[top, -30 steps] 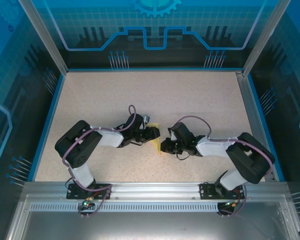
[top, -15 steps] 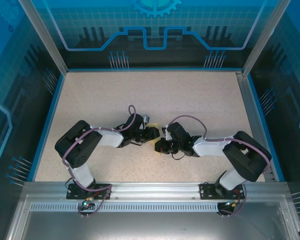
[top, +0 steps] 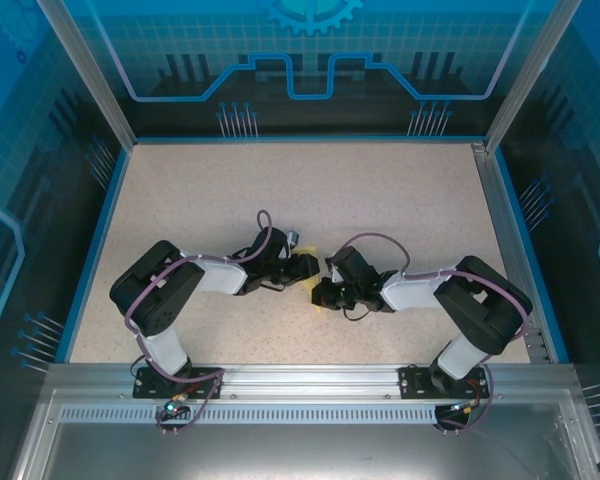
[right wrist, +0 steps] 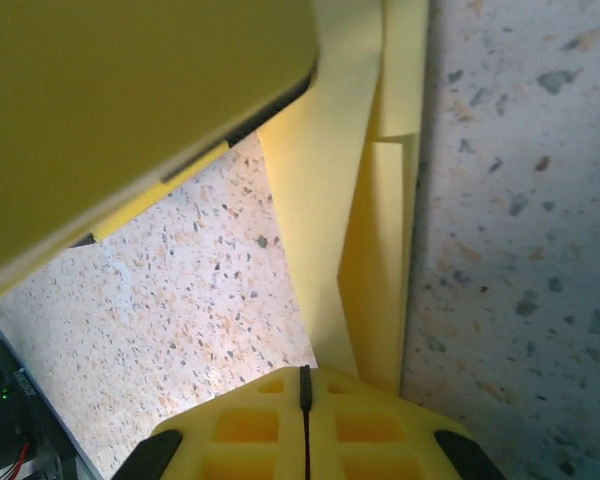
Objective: Fold a paper plane with a square sheet of paper (pick it up from the middle)
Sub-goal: Fold the wing for the fifth time at the center of the table.
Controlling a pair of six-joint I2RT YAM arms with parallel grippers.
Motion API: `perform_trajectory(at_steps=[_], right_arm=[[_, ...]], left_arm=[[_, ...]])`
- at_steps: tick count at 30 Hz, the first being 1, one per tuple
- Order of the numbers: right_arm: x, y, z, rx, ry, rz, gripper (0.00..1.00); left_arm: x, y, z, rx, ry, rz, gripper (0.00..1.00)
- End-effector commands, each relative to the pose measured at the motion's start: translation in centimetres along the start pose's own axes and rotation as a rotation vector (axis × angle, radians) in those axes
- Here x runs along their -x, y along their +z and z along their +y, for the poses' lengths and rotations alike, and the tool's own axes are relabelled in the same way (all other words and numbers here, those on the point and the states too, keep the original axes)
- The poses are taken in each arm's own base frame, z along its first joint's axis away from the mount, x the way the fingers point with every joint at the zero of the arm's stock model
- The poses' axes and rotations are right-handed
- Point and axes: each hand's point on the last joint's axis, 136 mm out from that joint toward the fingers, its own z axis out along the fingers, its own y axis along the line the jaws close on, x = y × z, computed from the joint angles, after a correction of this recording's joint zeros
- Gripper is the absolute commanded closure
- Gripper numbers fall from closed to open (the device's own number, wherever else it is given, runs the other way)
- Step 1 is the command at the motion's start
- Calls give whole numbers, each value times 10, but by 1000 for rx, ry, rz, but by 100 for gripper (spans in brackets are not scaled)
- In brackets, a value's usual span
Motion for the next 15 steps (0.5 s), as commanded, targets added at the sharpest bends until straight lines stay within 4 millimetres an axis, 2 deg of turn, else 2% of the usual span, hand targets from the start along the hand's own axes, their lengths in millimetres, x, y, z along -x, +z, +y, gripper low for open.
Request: perform_trajectory(at_steps=[1, 9, 15], right_arm=[[-14, 2, -25, -64, 39, 34, 94], [-24, -6, -29, -32, 86, 70, 92], [-38, -6, -33, -33, 102, 142, 93]], left_arm=[[-14, 1, 16, 59, -9, 61, 52], [-15, 1, 20, 75, -14, 58, 53], [-15, 3, 24, 89, -31, 58, 53]])
